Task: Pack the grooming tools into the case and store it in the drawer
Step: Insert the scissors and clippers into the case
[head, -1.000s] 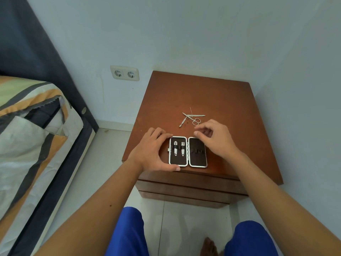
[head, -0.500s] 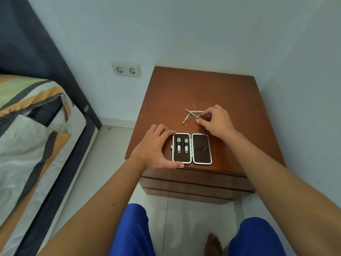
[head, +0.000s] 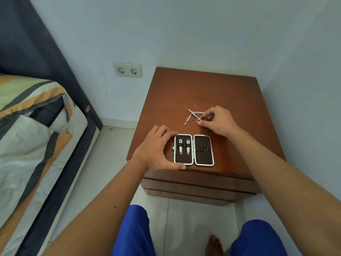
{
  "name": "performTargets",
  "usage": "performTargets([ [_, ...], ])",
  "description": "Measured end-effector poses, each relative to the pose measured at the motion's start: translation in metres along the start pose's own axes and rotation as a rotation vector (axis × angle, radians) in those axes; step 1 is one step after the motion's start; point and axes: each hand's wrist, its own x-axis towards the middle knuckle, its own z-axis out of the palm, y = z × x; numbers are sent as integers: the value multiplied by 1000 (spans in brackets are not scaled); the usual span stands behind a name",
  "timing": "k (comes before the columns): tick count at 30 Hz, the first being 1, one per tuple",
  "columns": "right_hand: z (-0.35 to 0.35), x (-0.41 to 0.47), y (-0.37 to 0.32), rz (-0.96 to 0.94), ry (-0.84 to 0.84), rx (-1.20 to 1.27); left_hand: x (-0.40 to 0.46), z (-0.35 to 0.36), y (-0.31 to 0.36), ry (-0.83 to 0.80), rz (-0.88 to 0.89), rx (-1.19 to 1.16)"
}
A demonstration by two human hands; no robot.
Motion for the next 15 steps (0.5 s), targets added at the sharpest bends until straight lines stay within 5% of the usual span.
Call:
performTargets([
  [15,-10,-83,-25,141,-5,463,1,2,-1,2,3,-11],
])
